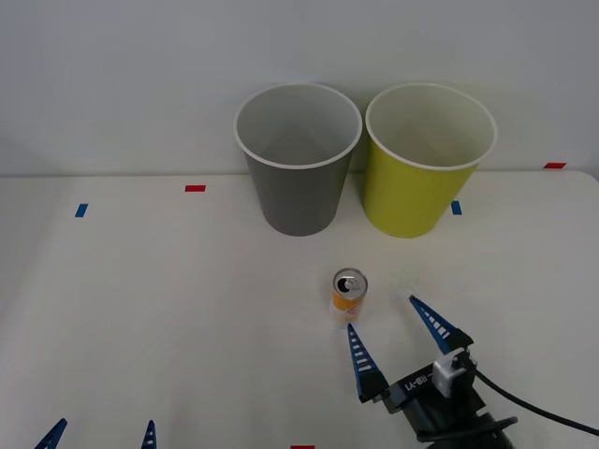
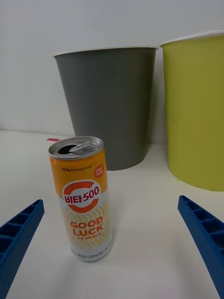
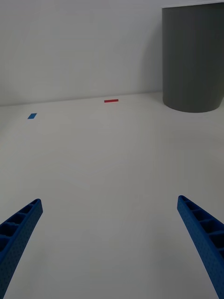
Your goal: Put cans in the gray bin and PET bottles in the light green bin.
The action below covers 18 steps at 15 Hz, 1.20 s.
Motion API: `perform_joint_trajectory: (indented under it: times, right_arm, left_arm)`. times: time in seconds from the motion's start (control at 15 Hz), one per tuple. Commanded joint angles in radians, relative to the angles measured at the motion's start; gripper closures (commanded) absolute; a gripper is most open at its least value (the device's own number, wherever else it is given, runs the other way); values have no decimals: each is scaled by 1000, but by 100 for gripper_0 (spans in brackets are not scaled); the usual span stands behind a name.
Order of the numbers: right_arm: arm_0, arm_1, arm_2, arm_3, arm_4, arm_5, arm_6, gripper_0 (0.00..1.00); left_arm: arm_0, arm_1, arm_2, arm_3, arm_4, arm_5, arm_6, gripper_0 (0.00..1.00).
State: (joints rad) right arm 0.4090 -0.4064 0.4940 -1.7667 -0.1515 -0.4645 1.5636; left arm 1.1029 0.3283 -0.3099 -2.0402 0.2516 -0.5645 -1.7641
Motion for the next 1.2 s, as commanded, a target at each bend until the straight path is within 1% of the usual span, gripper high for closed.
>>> perform_joint_trajectory:
  times: [0.07,0.4,0.73,1.0,1.2]
  right_arm:
    - [-44,12,15,1,-2,49,9,0]
    - [-91,38,32,1,-5,107,30,0]
    - [-136,72,32,1,0,201,53,0]
    - [-154,74,20,3,-6,242,55,0]
    - [-154,74,17,1,-11,251,52,0]
  left_arm:
    - [0,0,0,0,0,0,0,0]
    - [0,0,0,0,0,0,0,0]
    - [0,0,0,0,0,0,0,0]
    - [0,0,0,0,0,0,0,0]
    - [0,0,0,0,0,0,0,0]
